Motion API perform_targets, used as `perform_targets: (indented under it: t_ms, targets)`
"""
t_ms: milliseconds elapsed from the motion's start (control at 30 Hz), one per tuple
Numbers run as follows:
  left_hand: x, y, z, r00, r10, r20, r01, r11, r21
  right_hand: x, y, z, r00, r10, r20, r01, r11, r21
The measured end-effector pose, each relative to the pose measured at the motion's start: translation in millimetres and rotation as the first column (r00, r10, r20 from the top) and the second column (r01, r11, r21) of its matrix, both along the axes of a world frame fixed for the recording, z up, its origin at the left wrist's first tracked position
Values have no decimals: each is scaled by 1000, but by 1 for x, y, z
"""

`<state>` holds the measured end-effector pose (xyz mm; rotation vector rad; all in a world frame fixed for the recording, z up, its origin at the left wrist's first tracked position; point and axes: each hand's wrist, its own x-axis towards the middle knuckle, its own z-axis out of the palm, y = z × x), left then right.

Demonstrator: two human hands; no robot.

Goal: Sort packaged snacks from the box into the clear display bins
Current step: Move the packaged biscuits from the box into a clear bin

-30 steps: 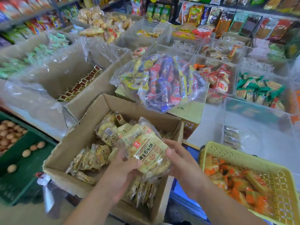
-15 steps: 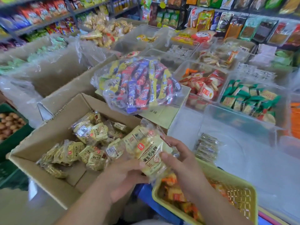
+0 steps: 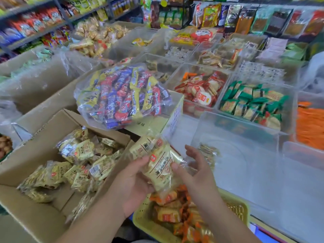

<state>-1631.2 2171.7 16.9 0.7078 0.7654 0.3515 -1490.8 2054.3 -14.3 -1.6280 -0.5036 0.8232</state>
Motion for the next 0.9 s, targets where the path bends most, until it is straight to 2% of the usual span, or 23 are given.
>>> perform_targets:
  t_ms: [100,167,267,400,600,700,800,900]
  targets:
    - [16,-1,-5,999,16,-37,-15,999,35,4,-5,-5,960,-163,227,180,982,-57]
    - [27,-3,-7,998,20,-53,-16,998,66,4,-9,-5,939,-189,286,205,979,-24]
    - [41,-8,-10,998,-11,-69,23,986,168,5,-14,-5,962,-155,223,159,987,-2]
    - [56,-15,-11,990,-50,-133,85,960,267,9,-18,4,998,-23,62,28,995,-93]
    - [75,-18,-26,984,-70,-167,117,949,293,21,-13,4,999,-26,36,33,982,-186]
    - [85,-11,-32,983,-47,-178,95,958,271,43,-14,-1,996,-86,26,89,974,-206]
    - [93,0,-42,986,-20,-166,52,979,195,73,-20,-8,989,-102,-103,88,987,-133]
    - [96,10,-52,992,0,-125,12,995,94,107,-24,-18,984,-133,-123,119,986,-116]
